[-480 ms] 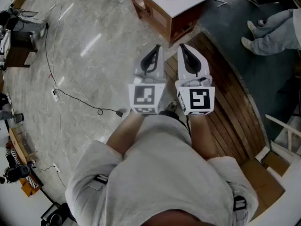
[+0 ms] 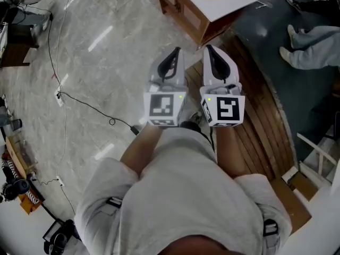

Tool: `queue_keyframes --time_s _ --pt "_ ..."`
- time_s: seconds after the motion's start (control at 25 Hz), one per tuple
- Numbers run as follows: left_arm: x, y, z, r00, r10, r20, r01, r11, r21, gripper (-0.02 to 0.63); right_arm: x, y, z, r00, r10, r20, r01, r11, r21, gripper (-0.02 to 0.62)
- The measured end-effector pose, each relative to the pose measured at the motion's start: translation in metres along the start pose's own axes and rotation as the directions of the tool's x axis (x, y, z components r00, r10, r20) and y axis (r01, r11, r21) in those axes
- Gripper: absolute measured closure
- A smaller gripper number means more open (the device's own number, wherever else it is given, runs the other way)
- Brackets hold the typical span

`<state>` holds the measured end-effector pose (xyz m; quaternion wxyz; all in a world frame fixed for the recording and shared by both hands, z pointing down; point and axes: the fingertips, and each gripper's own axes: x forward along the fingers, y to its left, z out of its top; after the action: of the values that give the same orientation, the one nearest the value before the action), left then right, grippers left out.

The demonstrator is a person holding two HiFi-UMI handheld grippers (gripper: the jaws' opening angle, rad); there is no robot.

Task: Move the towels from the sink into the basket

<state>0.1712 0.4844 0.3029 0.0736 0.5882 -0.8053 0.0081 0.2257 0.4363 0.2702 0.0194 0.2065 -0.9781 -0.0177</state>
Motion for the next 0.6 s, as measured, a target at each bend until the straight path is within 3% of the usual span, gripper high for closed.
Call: queue_keyframes --time_s 0.28,0.6 --pt "0.02 0.089 0.002 1.0 0.018 -0.016 -0.018 1.0 -0.02 0.586 0.076 0.036 0.0 1.0 0.01 -0.023 -0.01 1.0 0.0 0.589" --pt "0.043 0.143 0.013 0.999 -0.05 -0.019 0.05 0.999 0.004 0.586 0.131 0.057 0.003 0.999 -0.032 -0.022 0.032 0.999 0.01 0.589"
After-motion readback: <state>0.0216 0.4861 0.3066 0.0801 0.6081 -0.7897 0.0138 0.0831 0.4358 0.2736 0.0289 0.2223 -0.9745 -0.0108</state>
